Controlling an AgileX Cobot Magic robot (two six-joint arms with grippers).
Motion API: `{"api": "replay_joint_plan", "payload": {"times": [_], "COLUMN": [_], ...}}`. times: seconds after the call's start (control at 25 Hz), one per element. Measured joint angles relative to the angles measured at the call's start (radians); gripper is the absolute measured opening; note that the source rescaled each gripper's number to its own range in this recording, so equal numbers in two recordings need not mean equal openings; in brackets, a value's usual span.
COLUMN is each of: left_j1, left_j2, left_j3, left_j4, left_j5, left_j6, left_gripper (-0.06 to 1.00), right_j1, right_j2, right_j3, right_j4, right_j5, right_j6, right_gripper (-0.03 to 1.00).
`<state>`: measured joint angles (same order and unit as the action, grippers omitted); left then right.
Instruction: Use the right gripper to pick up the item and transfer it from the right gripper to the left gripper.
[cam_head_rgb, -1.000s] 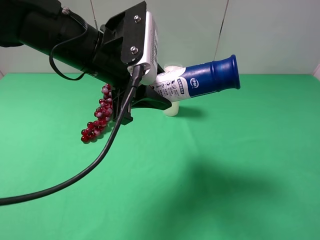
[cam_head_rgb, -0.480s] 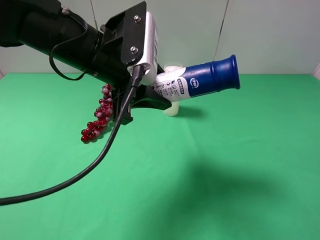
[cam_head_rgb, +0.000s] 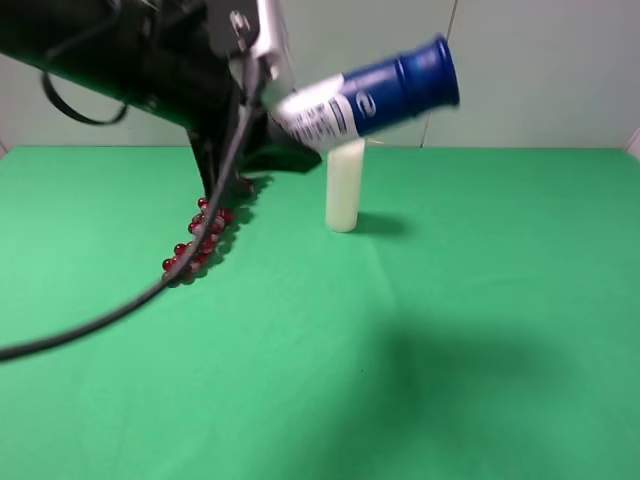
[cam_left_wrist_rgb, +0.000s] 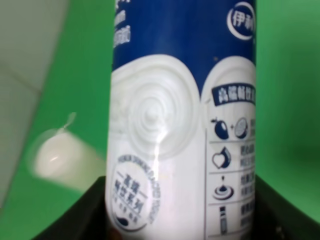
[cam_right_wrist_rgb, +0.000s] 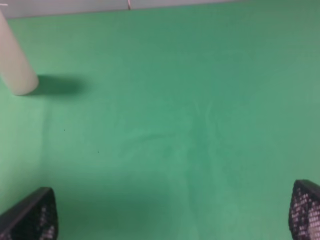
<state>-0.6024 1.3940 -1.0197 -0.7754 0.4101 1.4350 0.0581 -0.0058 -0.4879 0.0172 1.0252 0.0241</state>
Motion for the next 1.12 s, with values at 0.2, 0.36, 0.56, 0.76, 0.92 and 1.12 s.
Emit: {"api": "replay_joint_plan", "payload": {"times": [0.2, 0.36, 0.56, 0.76, 0.92, 1.12], "left_j1": [0.075, 0.143, 0.239, 0.322, 0.374, 0.430], "left_j2": [-0.074, -0.103, -0.103, -0.104, -0.104, -0.057], "left_j3": [0.000, 0.000, 0.042, 0.146, 0.236, 0.305], "left_j4": [0.115, 0.224, 0.350, 0.431, 0.442, 0.442], "left_j5": [-0.001, 0.006, 0.017, -0.044, -0.141, -0.234], "left_j6": [-0.272, -0.587, -0.915, -1.060, -1.142, -1.172], "left_gripper": [0.00, 0.00, 0.00, 0.00, 0.00, 0.00], "right_j1": [0.000, 0.000, 0.000, 0.000, 0.000, 0.000], "right_j2": [0.000, 0.000, 0.000, 0.000, 0.000, 0.000], "right_j3": [0.000, 0.000, 0.000, 0.000, 0.000, 0.000], "right_j4": [0.000, 0.000, 0.000, 0.000, 0.000, 0.000], "right_j5": [0.000, 0.000, 0.000, 0.000, 0.000, 0.000], "right_j6": [0.000, 0.000, 0.000, 0.000, 0.000, 0.000], "right_gripper": [1.00, 1.00, 1.00, 1.00, 1.00, 1.00]}}
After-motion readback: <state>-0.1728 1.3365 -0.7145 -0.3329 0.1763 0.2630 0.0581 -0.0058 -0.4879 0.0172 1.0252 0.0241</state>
